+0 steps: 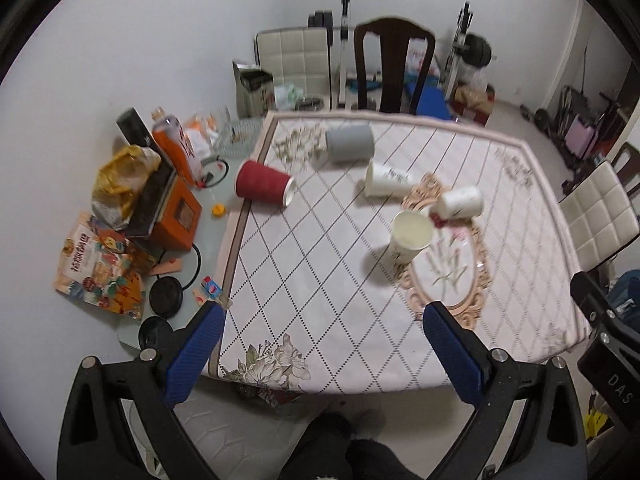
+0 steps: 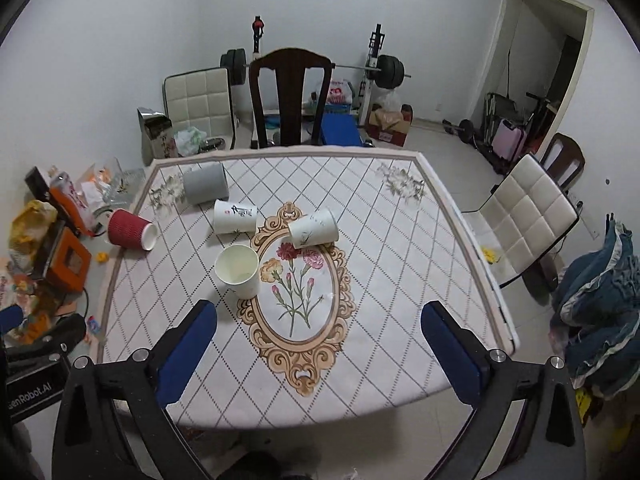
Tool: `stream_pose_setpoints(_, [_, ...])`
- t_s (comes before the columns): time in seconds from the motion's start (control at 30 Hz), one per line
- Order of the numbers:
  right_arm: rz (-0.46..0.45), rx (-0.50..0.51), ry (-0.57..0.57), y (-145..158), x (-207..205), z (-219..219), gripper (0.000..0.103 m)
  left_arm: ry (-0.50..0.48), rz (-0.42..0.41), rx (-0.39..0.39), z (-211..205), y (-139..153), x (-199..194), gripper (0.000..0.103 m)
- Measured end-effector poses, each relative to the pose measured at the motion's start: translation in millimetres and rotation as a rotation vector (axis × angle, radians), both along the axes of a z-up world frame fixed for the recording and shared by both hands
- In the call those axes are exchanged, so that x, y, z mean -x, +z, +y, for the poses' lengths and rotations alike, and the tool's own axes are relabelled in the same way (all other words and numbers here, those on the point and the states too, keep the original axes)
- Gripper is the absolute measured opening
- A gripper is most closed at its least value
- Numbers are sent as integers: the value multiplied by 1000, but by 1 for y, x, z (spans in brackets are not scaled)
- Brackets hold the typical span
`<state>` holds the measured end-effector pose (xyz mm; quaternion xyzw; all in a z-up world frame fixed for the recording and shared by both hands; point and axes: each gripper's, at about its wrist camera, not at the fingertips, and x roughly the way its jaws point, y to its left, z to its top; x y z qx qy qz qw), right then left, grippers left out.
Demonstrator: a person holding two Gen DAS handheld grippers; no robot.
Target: Flip cup upright
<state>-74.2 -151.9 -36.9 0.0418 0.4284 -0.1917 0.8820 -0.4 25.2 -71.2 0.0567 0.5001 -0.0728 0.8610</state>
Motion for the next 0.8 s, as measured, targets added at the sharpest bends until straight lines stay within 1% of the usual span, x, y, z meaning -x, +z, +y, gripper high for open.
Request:
stream_pose_setpoints(0.13, [-23,22,28,28,23,5,103,4,-49,3,4,24,22,102])
stream_pose_setpoints(0.23, [-29,13,50,43,35,8,103,12,-72,6,6,38,35,102])
stream_pose_setpoints(0.5, [-63,2,94,75,64,19,103,30,-113,5,14,61,57,102])
stream_pose_setpoints(0.6, [-71,2,100,82,69,21,103,32,-127,11,14,68,63,102])
stream_pose_setpoints(0.8, [-68,10,103,85,73,22,103,38,-142,12,13,73,69,102])
